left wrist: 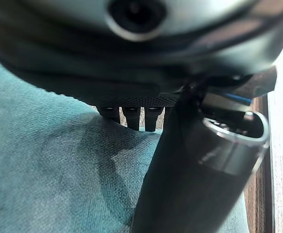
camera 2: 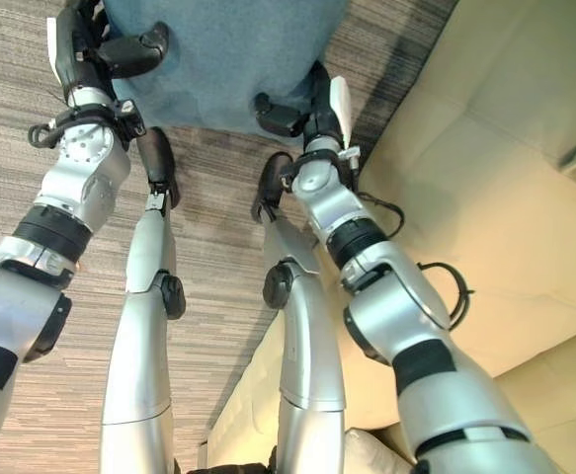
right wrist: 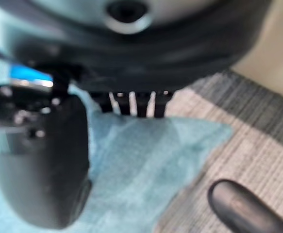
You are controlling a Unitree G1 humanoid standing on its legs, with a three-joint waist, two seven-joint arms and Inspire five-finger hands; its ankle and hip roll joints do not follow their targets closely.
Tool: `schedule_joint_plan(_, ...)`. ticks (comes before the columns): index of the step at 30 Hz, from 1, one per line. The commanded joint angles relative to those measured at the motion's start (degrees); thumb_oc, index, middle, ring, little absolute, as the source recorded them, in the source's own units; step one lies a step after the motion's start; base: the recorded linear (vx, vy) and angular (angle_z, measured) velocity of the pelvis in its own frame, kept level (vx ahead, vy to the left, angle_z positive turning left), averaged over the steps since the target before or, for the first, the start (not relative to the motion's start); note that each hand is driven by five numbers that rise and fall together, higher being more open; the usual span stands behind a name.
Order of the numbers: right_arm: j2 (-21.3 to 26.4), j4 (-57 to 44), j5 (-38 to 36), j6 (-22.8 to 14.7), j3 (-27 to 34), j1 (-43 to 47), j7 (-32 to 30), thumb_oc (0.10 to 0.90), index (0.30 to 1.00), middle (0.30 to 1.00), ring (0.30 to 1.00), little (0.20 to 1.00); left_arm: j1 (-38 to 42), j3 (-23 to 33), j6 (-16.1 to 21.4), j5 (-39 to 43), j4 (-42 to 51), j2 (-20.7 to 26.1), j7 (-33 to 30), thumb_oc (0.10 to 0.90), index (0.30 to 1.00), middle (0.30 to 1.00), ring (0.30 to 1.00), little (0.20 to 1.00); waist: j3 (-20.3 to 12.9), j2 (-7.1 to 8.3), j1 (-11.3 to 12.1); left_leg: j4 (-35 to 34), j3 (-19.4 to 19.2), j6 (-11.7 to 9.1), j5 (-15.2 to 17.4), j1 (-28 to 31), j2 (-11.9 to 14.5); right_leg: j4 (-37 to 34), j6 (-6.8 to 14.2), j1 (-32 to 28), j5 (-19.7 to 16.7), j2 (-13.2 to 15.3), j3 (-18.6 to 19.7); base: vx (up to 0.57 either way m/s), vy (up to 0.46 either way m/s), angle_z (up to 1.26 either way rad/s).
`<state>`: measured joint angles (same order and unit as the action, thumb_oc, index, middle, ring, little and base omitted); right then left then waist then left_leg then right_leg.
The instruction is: Pick up all the scattered cushions and arrange them neatly on the sofa.
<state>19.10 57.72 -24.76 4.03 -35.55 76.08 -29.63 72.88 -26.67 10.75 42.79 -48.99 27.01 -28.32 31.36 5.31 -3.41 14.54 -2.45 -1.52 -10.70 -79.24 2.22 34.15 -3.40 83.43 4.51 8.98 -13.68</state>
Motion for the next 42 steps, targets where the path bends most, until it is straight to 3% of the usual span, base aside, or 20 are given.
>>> schedule_joint_plan(1, -6.63, -7.92, -2.2, -6.68, -1.39, 2.59, -0.6, 0.4, 0.3, 0.3, 0.3, 0.3, -2.61, -1.32, -0.49, 0.69, 2.7, -3.54, 1.26, 0.4, 0.3, 0.3, 0.3, 0.3, -1.57, 1.65, 0.04, 5.28, 3.74, -2.04, 10.17, 4.46, 2.46, -6.35, 9.85, -6.59, -0.07, -0.58, 7.08, -0.02, -0.042, -0.02)
schedule_joint_plan(14, -3.3, -12.06, 0.01, -7.19, 2.49, -0.78, -1.21, 0.4, 0.3, 0.3, 0.3, 0.3, -2.99, -1.23, -0.4, -0.98, 7.32, -0.93, 2.13, 0.4, 0.3, 0.3, 0.3, 0.3, -1.57, 0.31, -0.45, 1.23, 2.83, -2.68, 9.18, 9.98, 2.38, -7.98, 9.7, -10.37, -0.52, -1.87, 8.0, 0.0, -0.003, 0.0)
schedule_joint_plan(19, -2.25, -16.48, 1.01, -8.02, 4.79, -5.29, -0.83, 0.4, 0.3, 0.3, 0.3, 0.3, -8.29, 0.39, 0.57, -2.05, 14.21, -1.95, 2.01, 0.4, 0.3, 0.3, 0.3, 0.3, -1.57, -0.03, -0.48, -2.78, 2.07, -3.41, 7.79, 15.56, 1.93, -10.56, 9.68, -15.21, -1.13, -2.5, 7.69, -0.03, 0.003, -0.01)
schedule_joint_plan(23, -1.36, -23.41, 3.46, -9.4, 8.29, -13.89, 0.59, 0.4, 0.3, 0.3, 0.3, 0.3, -17.22, 2.36, 0.3, -5.14, 22.62, -5.55, 2.44, 0.4, 0.3, 0.3, 0.3, 0.3, -1.57, 0.04, -1.12, -5.56, 1.26, -4.19, 6.87, 22.41, 1.54, -12.86, 9.59, -21.7, -1.71, -3.09, 7.29, -0.08, -0.017, -0.01)
schedule_joint_plan(25, -0.89, -25.26, 4.27, -9.96, 9.08, -15.46, 0.98, 0.4, 0.3, 0.3, 0.3, 0.3, -18.81, 2.95, 0.23, -6.01, 24.8, -5.82, 2.6, 0.4, 0.3, 0.3, 0.3, 0.3, -1.57, 0.15, -1.15, -6.05, 0.76, -3.97, 5.36, 22.84, 1.37, -13.79, 9.15, -22.3, -3.32, -3.09, 6.78, -0.13, -0.039, -0.02)
schedule_joint_plan(26, -0.6, -29.08, 4.74, -11.31, 11.34, -20.08, 2.44, 0.4, 0.3, 0.3, 0.3, 0.3, -23.02, 4.03, -0.1, -7.27, 27.77, -7.0, 3.66, 0.4, 0.3, 0.3, 0.3, 0.3, -1.57, 0.49, -1.33, -6.52, 0.29, -4.23, 5.67, 26.57, 1.34, -14.25, 9.07, -25.89, -3.24, -3.17, 6.45, -0.05, -0.031, -0.02)
schedule_joint_plan(29, -0.69, -30.84, 4.66, -11.92, 12.2, -22.29, 3.35, 0.4, 0.3, 0.3, 0.3, 0.3, -25.15, 4.57, -0.07, -7.41, 29.36, -7.85, 4.06, 0.4, 0.3, 0.3, 0.3, 0.3, -1.57, 0.8, -1.46, -6.78, 0.17, -4.29, 5.89, 28.6, 1.39, -14.64, 9.03, -27.95, -3.22, -3.19, 6.28, -0.04, -0.04, -0.02)
schedule_joint_plan(33, -1.01, -44.15, 4.49, -15.28, 17.67, -37.9, 9.51, 0.4, 0.3, 0.3, 0.3, 0.3, -38.73, 7.43, -0.59, -9.39, 38.58, -10.08, 8.1, 0.4, 0.3, 0.3, 0.3, 0.3, -1.57, 2.45, -1.88, -9.3, -1.52, -4.73, 7.42, 45.13, 2.04, -18.67, 9.18, -44.11, -3.77, -3.57, 5.71, -0.07, -0.04, -0.15)
schedule_joint_plan(34, -1.03, -44.28, 4.51, -15.22, 17.67, -38.12, 9.51, 0.4, 0.3, 0.3, 0.3, 0.3, -38.91, 7.4, -0.62, -9.4, 38.65, -10.1, 8.08, 0.4, 0.3, 0.3, 0.3, 0.3, -1.57, 2.48, -1.79, -9.49, -1.59, -4.73, 7.39, 45.44, 2.06, -18.84, 9.19, -44.38, -3.8, -3.61, 5.75, -0.05, -0.014, -0.25)
schedule_joint_plan(35, -1.41, -48.49, 5.13, -15.59, 19.36, -43.22, 11.08, 0.4, 0.3, 0.3, 0.3, 0.3, -42.87, 8.24, -0.5, -8.91, 41.23, -10.68, 9.81, 0.4, 0.3, 0.3, 0.3, 0.3, -2.54, 2.71, -2.29, -10.51, -2.45, -4.72, 7.87, 50.53, 2.34, -20.58, 9.3, -49.57, -4.0, -3.73, 5.87, 0.01, -0.012, -0.3)
schedule_joint_plan(37, -1.83, -50.96, 5.22, -15.85, 20.58, -46.1, 11.73, 0.4, 0.3, 0.3, 0.3, 0.3, -45.12, 8.66, -0.37, -8.48, 42.64, -11.36, 10.43, 0.4, 0.3, 0.3, 0.3, 0.3, -3.75, 2.71, -2.54, -11.08, -3.07, -4.79, 8.01, 52.67, 2.58, -21.3, 9.36, -51.64, -3.98, -3.82, 5.9, 0.02, -0.014, -0.27)
schedule_joint_plan(40, -2.84, -57.71, 5.7, -16.35, 24.25, -55.23, 14.36, 0.4, 0.3, 0.3, 0.3, 0.3, -53.17, 10.09, 0.16, -6.79, 47.52, -12.16, 12.92, 0.4, 0.3, 0.3, 0.3, 0.3, -9.39, 2.29, -4.58, -12.88, -5.03, -4.71, 8.87, 60.05, 3.88, -22.61, 9.28, -58.32, -3.27, -4.27, 6.68, 0.08, -0.013, -0.18)
schedule_joint_plan(42, -2.83, -59.37, 6.22, -16.27, 25.04, -57.33, 15.04, 0.4, 0.3, 0.3, 0.3, 0.3, -55.11, 10.19, 0.13, -6.21, 48.84, -12.33, 13.49, 0.4, 0.3, 0.3, 0.3, 0.3, -11.02, 1.94, -5.14, -13.47, -5.54, -4.65, 8.9, 61.85, 4.18, -23.29, 9.19, -59.9, -3.18, -4.5, 7.05, 0.06, -0.006, -0.21)
